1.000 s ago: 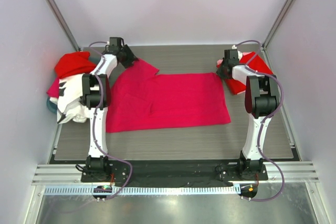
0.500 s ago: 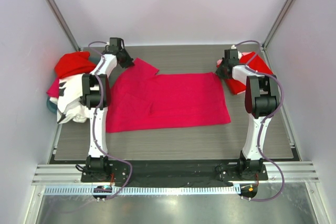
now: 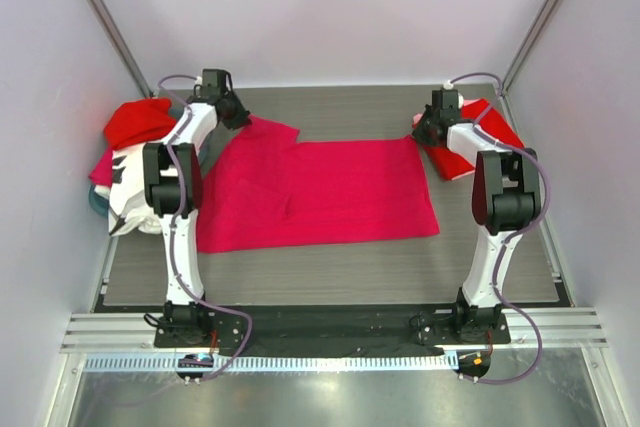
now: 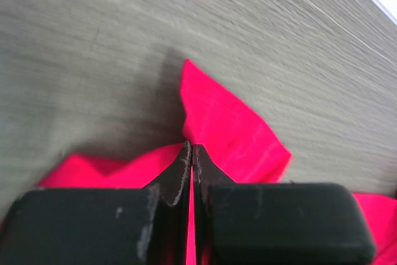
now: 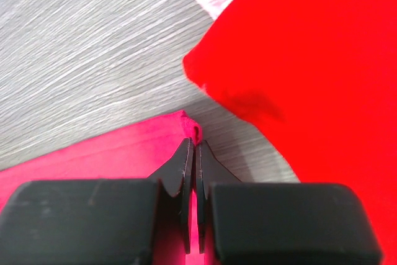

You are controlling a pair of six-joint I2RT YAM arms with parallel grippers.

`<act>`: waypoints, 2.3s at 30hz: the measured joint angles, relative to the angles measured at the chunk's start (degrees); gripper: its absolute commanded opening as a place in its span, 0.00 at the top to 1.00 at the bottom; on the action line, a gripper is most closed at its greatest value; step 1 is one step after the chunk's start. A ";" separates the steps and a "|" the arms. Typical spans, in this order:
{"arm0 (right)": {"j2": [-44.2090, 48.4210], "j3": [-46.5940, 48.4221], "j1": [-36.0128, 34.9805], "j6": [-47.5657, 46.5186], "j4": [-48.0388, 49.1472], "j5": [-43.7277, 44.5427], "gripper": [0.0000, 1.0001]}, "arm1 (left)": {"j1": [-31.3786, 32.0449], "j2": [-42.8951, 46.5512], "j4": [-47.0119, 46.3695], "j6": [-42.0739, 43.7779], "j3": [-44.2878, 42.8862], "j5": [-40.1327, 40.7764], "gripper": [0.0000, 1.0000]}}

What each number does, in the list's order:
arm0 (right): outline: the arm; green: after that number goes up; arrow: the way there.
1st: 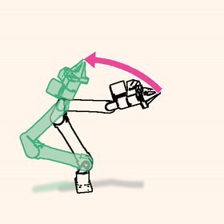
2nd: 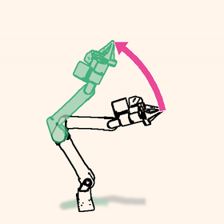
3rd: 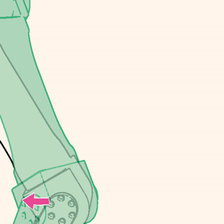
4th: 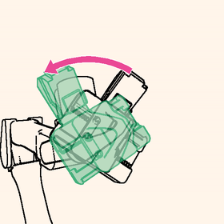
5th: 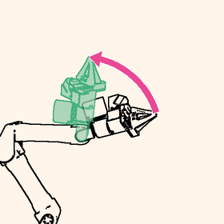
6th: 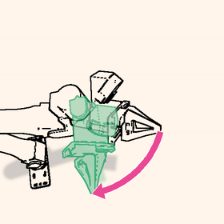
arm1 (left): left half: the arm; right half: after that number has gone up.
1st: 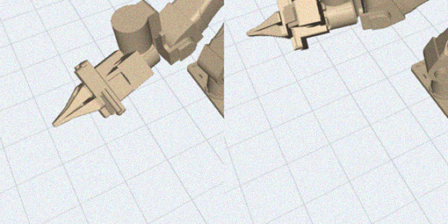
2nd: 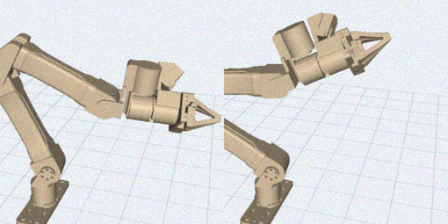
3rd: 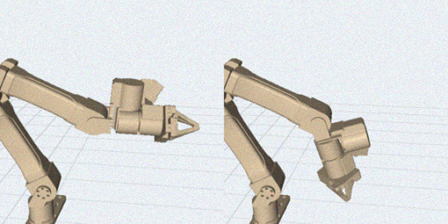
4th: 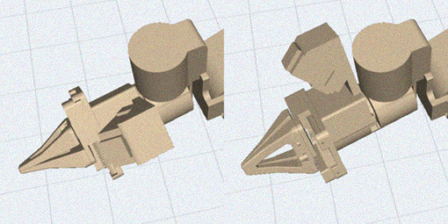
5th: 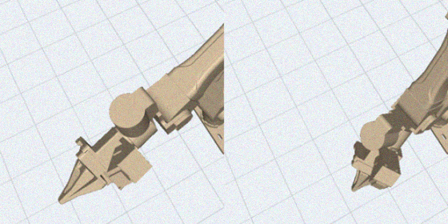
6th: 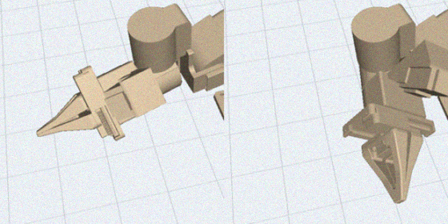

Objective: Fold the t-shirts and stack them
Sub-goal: Fold the tshirt

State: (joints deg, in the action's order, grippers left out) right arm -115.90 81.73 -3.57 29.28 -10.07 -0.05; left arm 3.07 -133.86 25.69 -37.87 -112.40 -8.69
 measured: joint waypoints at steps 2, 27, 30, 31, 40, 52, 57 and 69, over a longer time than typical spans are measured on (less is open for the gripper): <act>0.92 -0.42 0.00 0.00 -0.26 -0.46 0.99 | 0.15 2.67 -0.55 0.04 2.60 0.15 1.00; 9.57 -8.98 0.07 -0.04 -5.14 1.07 0.99 | 4.50 28.26 -3.82 2.84 29.59 7.48 1.00; 11.56 -10.54 0.24 -0.04 -5.55 2.12 0.99 | 5.42 34.71 -4.15 2.80 35.08 9.51 1.00; 12.26 -11.02 0.37 -0.04 -5.62 2.43 0.99 | 5.64 36.37 -4.17 2.78 36.39 10.01 1.00; 16.15 -14.53 1.84 0.22 -5.84 3.45 0.99 | 6.29 45.57 -5.05 2.60 46.99 13.55 1.00; 19.67 -16.83 1.92 0.61 -6.32 4.42 0.99 | 6.29 55.56 -4.46 2.64 53.59 18.53 1.00; 19.67 -17.29 1.92 0.66 -6.34 4.42 0.99 | 6.29 58.90 -3.87 3.41 54.14 19.67 1.00; 21.70 -18.97 1.92 0.94 -6.93 4.42 0.99 | 6.71 62.38 -0.63 4.48 55.17 20.74 1.00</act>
State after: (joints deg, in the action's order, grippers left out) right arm -94.19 62.76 -1.65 30.22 -16.99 4.36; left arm 9.78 -71.48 25.06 -33.39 -57.23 12.05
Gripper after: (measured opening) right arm 0.062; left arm 0.004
